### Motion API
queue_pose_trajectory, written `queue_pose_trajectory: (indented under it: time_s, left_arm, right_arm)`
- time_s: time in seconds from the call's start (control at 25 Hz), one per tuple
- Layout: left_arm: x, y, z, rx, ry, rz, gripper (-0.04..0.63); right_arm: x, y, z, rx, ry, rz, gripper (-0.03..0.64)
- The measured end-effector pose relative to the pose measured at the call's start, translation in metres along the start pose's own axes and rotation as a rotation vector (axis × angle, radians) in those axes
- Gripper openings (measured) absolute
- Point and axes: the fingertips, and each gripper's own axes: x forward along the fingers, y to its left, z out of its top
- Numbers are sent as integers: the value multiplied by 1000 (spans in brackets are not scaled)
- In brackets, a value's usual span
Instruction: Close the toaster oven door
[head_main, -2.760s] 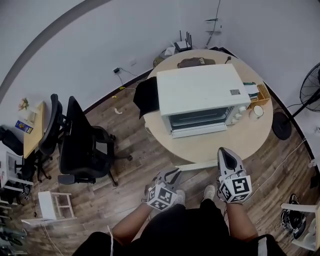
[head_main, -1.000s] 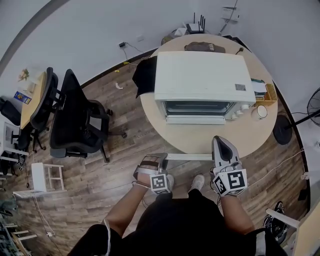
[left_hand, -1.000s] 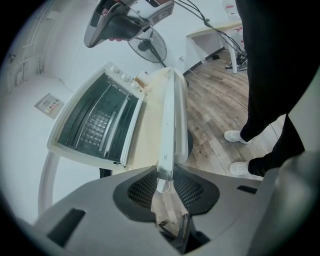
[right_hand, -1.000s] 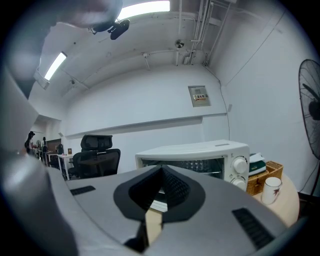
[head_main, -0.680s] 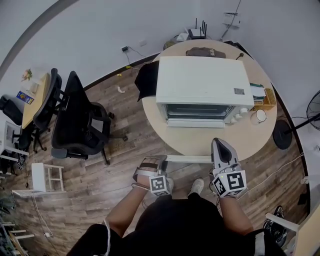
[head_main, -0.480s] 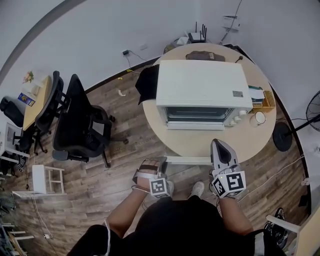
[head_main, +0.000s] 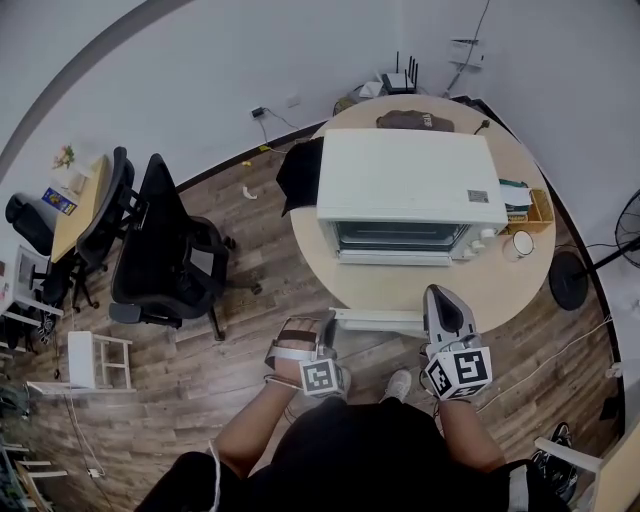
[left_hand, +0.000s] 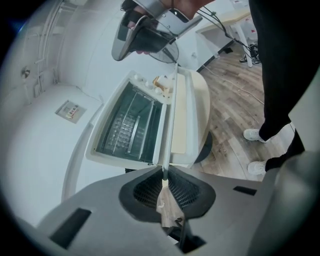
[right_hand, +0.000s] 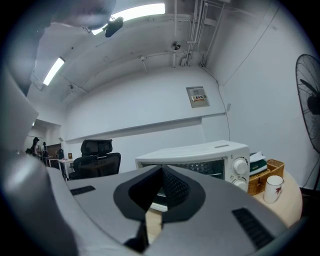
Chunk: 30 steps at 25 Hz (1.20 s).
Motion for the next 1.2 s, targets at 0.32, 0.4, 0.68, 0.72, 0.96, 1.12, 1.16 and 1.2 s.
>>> queue_pose_trajectory:
  time_s: [0.32,0.4,0.68,0.72,0.96,1.12,1.16,1.2]
  left_arm:
    - [2,36,4,-39,8,73,34]
    - [3,48,5,-49,8,99,35]
    - [8,87,10,-55,-7,160,51]
    - [10,92,10,-56,-9,164,54]
    - [17,114,12,-34,-15,192,69]
    - [22,125,13,-24,-11,208,78]
    - [23,127,13,-24,-13,208,78]
    - [23,129,13,-22,-15,207,78]
  right_arm:
    - [5,-4,2,-11,-9,8,-3]
    - [6,-6,3,-14,-9,11,-3]
    - [12,-9,9,-19,-18,24,-3]
    - [13,-10,10,-18,-20,25,-3]
    - [18,-15,10,-12,-21,30,-3]
    - [22,-16,11,-17,-20,38,-3]
    - [23,-16,12,-16,-21,39,-3]
    - [24,-16,12,-14,-22,41,-3]
